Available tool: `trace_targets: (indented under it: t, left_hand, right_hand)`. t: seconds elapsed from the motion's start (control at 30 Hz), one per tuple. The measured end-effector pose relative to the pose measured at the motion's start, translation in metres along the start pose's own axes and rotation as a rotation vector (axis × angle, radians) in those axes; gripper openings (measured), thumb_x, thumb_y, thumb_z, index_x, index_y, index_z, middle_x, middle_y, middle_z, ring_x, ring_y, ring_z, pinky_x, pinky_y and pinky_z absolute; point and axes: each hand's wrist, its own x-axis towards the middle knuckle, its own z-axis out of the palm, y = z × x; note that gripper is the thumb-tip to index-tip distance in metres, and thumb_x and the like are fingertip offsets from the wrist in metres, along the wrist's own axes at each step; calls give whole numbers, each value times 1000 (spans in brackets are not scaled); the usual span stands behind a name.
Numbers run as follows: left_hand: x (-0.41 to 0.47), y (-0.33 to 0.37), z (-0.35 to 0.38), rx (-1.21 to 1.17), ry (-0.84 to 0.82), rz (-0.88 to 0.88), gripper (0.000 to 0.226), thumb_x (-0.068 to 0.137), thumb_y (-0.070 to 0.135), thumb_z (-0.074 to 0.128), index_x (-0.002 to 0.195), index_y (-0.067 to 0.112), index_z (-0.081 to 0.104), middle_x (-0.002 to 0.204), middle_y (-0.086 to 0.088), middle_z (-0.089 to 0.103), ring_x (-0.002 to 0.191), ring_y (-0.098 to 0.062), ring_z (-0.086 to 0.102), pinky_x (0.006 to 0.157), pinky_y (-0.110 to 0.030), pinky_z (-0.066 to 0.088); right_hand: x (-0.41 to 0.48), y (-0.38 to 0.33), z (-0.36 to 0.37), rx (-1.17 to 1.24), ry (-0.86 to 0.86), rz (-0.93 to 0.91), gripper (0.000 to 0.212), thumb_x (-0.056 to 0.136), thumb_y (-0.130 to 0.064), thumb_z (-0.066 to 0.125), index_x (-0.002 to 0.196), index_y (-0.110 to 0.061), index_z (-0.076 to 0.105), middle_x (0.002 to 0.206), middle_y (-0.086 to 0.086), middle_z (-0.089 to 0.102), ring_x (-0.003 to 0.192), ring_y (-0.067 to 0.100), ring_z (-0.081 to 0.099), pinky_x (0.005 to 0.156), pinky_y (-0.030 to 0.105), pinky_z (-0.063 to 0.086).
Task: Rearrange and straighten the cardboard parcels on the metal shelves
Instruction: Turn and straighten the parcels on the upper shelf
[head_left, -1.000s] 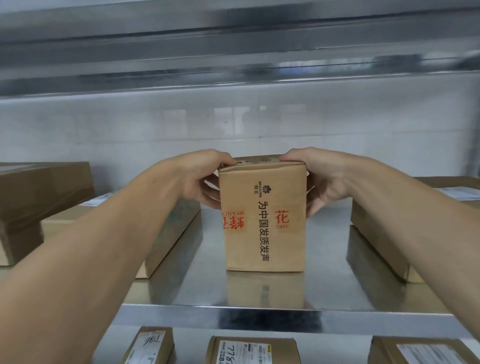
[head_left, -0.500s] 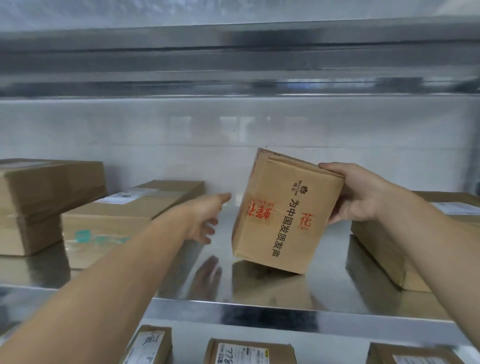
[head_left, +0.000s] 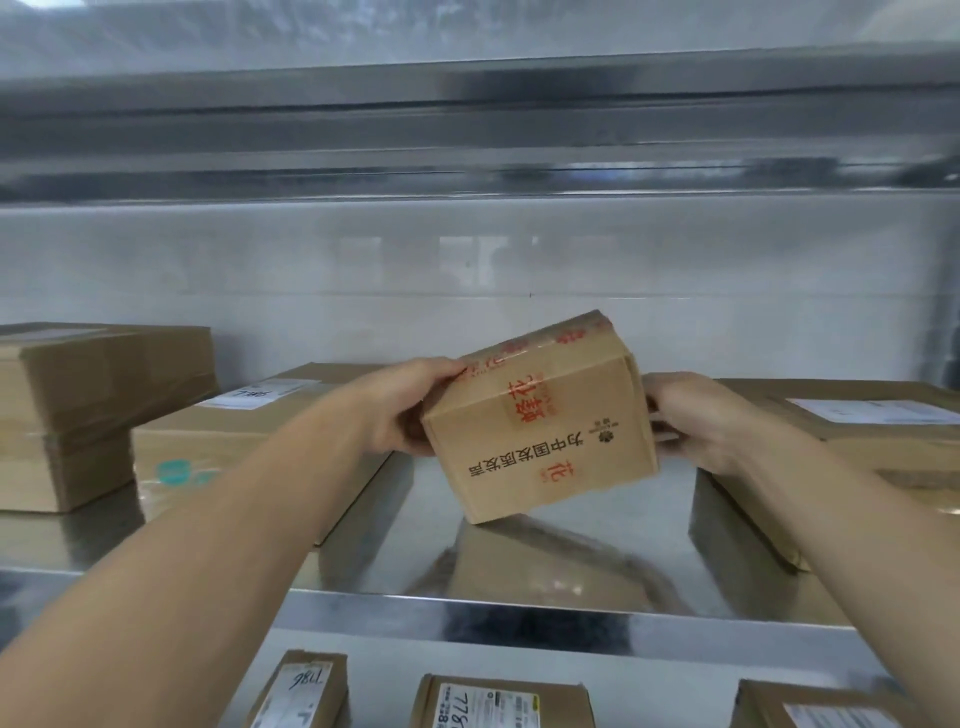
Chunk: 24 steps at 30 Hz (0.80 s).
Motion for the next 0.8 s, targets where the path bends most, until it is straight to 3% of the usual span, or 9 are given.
trace_targets:
  t: [0.07,0.13,0.2,0.3,0.4,0.5,0.57,0.67,0.8]
  left_hand:
    - [0,8,-2,93,21,1,22,100,43,56,98,23,64,88,-3,67,84,-19,63,81,-37,55]
    - [-1,15,-5,142,41,9,21,98,42,60,97,22,66,90,-3,67,84,-19,63,71,-33,54]
    - [0,19,-6,211,45,19,21,98,41,60,100,21,67,94,-4,67,87,-19,64,68,-33,52]
    - [4,18,-4,319,48,17,28,100,41,57,111,18,67,104,-6,70,94,-20,67,74,-37,56]
    - [9,14,-1,382,54,12,28,101,41,58,110,16,67,103,-6,70,93,-20,67,83,-39,59]
    - [15,14,0,394,60,16,25,101,37,58,109,16,68,95,-4,70,83,-17,67,72,-34,59]
    - [17,13,1,410,68,12,23,101,35,58,108,15,67,91,-3,69,79,-15,66,66,-32,58]
    - [21,11,2,433,68,14,24,101,33,57,110,13,67,95,-6,67,83,-18,64,76,-36,59]
    - [14,12,2,424,61,44,25,103,32,56,112,12,67,101,-8,68,90,-21,65,87,-42,59]
  right_hand:
    - [-1,-7,3,-7,7,37,40,106,-41,50,93,-11,72,82,9,69,74,24,63,70,35,55]
    - [-2,-14,2,47,-47,151,63,98,-67,49,100,-6,66,90,12,67,81,29,63,71,36,57]
    - [-2,-18,2,48,-130,252,80,89,-78,49,111,-2,62,111,16,70,97,34,69,77,45,61]
    - [-3,-22,7,-69,-187,288,67,91,-70,57,117,-7,64,120,24,64,106,44,68,92,61,56]
    - [-3,-25,10,-107,-189,311,49,95,-51,64,114,-6,64,119,24,64,105,43,68,95,65,53]
    - [2,-24,10,-111,-205,331,47,93,-44,70,121,-6,65,119,26,65,105,43,69,92,66,55]
    - [2,-23,11,-132,-196,323,42,96,-41,68,120,-7,65,116,25,65,102,42,69,88,65,57]
    - [1,-23,14,-167,-175,291,33,100,-38,62,110,-7,66,107,21,65,95,37,68,85,61,57]
    - [0,-25,12,-240,-170,254,34,100,-45,59,101,-12,67,98,13,70,88,27,68,78,41,57]
